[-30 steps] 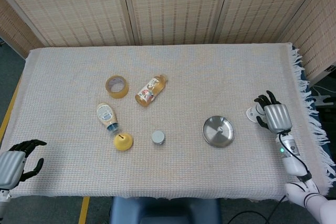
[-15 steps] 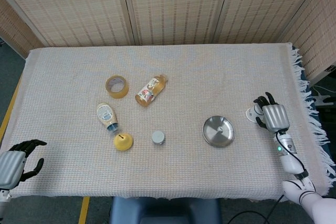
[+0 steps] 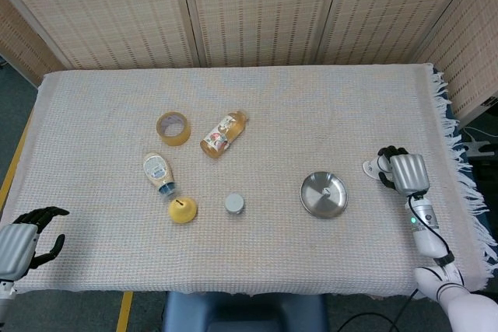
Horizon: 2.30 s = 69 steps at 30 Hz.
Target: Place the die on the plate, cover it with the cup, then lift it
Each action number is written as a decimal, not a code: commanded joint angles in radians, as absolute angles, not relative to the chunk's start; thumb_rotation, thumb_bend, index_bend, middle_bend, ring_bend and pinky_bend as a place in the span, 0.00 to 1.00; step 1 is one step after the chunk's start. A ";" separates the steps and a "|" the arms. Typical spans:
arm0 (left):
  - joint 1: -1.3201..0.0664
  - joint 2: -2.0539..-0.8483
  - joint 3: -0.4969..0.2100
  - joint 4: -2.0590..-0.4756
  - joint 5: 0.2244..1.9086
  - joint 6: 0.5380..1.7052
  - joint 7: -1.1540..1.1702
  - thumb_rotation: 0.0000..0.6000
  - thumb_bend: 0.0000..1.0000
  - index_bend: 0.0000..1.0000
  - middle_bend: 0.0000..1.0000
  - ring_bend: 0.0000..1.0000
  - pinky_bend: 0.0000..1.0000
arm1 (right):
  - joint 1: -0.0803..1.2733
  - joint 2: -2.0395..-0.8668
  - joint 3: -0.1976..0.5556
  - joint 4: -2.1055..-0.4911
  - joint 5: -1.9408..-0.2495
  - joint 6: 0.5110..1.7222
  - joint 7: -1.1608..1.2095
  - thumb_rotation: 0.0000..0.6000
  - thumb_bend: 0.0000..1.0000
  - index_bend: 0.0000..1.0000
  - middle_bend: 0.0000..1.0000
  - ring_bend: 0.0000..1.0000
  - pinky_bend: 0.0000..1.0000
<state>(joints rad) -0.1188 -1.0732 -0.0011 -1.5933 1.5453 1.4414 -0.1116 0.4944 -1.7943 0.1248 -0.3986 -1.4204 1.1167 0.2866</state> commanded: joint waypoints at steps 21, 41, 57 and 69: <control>-0.118 -1.064 0.002 -1.601 1.544 1.437 -0.118 1.00 0.43 0.31 0.30 0.28 0.35 | 0.495 -1.616 0.074 -1.008 -1.500 1.209 0.092 1.00 0.22 0.63 0.49 0.43 0.82; -0.120 -1.062 0.003 -1.601 1.546 1.434 -0.121 1.00 0.43 0.31 0.30 0.28 0.35 | 0.501 -1.527 0.070 -1.278 -1.486 1.154 -0.032 1.00 0.22 0.63 0.49 0.43 0.82; -0.121 -1.060 0.005 -1.602 1.553 1.435 -0.127 1.00 0.43 0.31 0.30 0.28 0.35 | 0.543 -1.659 0.053 -1.041 -1.511 1.093 0.105 1.00 0.22 0.63 0.49 0.43 0.82; -0.123 -1.057 0.010 -1.607 1.559 1.430 -0.128 1.00 0.43 0.31 0.30 0.28 0.35 | 0.563 -1.644 0.002 -1.091 -1.564 1.058 0.364 1.00 0.22 0.63 0.49 0.43 0.82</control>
